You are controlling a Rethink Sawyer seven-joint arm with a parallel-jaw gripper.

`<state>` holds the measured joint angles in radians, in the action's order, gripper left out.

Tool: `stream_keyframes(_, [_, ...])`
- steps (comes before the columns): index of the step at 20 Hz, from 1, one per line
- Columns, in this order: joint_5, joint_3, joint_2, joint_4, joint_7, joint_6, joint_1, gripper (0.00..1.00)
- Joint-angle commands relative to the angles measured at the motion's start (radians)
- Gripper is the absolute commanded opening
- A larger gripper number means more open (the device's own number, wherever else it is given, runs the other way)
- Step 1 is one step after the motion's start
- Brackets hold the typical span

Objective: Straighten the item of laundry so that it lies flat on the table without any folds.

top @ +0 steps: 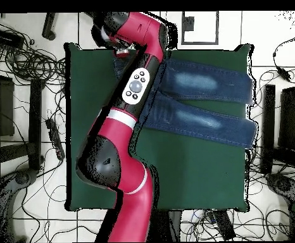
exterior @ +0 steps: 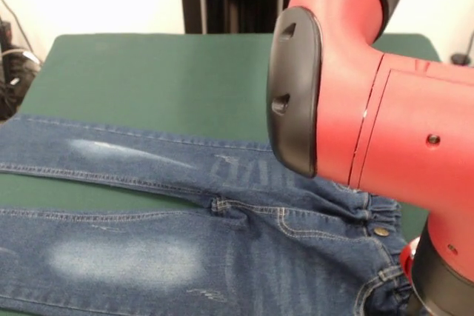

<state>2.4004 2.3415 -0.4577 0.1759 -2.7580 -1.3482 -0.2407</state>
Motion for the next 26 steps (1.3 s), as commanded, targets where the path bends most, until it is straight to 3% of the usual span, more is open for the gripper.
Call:
stream_keyframes(1, [-0.062,0.020,0.055,-0.117,-0.228,-0.155,0.045,1.00])
stream_keyframes(4, [-0.124,-0.010,0.085,-0.100,-0.176,-0.225,0.058,1.00])
stream_keyframes(12, [-0.228,-0.081,0.098,-0.069,-0.102,-0.243,0.082,1.00])
stream_keyframes(15, [-0.326,-0.188,0.077,-0.016,-0.046,-0.228,0.108,1.00])
stream_keyframes(20, [-0.632,-0.560,0.032,0.332,0.263,-0.180,0.283,1.00])
stream_keyframes(22, [-0.723,-0.659,0.043,0.429,0.357,-0.142,0.332,1.00])
stream_keyframes(26, [-0.812,-0.825,0.085,0.536,0.480,-0.025,0.390,1.00])
